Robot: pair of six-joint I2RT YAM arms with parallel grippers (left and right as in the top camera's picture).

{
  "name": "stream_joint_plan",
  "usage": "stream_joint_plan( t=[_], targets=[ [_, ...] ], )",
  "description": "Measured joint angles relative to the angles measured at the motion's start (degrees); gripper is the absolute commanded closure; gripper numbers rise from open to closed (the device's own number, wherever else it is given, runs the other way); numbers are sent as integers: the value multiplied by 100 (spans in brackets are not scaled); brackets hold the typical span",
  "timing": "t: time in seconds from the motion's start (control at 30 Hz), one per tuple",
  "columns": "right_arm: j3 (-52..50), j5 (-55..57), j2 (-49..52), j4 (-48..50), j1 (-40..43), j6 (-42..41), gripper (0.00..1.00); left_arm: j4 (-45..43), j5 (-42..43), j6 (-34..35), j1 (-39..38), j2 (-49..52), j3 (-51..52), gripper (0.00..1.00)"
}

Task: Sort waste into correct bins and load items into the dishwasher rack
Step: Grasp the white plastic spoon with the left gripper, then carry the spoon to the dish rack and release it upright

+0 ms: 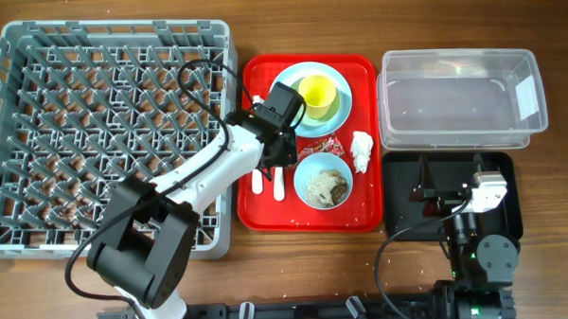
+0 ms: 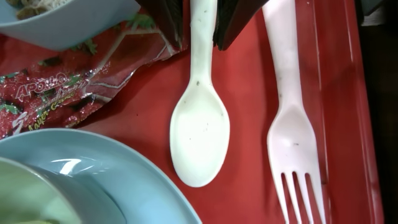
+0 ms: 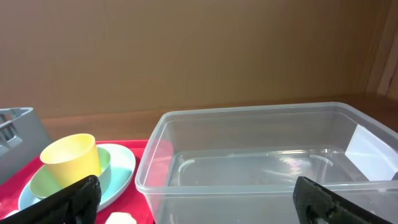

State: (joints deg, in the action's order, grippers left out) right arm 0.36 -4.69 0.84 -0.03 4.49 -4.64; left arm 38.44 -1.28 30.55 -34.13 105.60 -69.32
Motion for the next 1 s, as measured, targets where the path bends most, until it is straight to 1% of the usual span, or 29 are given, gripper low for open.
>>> stream_joint_plan(
  t=[0.2, 0.33, 0.5, 0.53, 0.57, 0.77, 0.8, 0.9, 0.93, 0.97, 1.0],
  targets=[
    [0, 0, 0, 0, 2, 0, 0, -90, -42, 0, 0, 286, 0, 79],
    [0, 0, 0, 0, 2, 0, 0, -232, -42, 0, 0, 535, -2, 80],
    [0, 0, 0, 0, 0, 0, 0, -271, -61, 0, 0, 595, -61, 79],
    [0, 0, 0, 0, 2, 0, 0, -271, -61, 0, 0, 601, -70, 89],
    [0, -2, 0, 0, 2, 0, 0, -273, -61, 2, 0, 601, -70, 96],
    [0, 0, 0, 0, 0, 0, 0, -372, -116, 17, -4, 584, -81, 96],
    [0, 0, 0, 0, 2, 0, 0, -393, -195, 17, -7, 549, -81, 96],
    [0, 0, 0, 0, 2, 0, 0, -249, -1060, 13, -15, 208, -22, 96],
    [0, 0, 0, 0, 2, 0, 0, -175, -1386, 13, -15, -4, 17, 96],
    [0, 0, 0, 0, 2, 0, 0, -52, -1751, 9, -15, -420, 46, 96],
    [0, 0, 0, 0, 2, 0, 0, -22, -1947, -52, -15, -748, 48, 96]
  ],
)
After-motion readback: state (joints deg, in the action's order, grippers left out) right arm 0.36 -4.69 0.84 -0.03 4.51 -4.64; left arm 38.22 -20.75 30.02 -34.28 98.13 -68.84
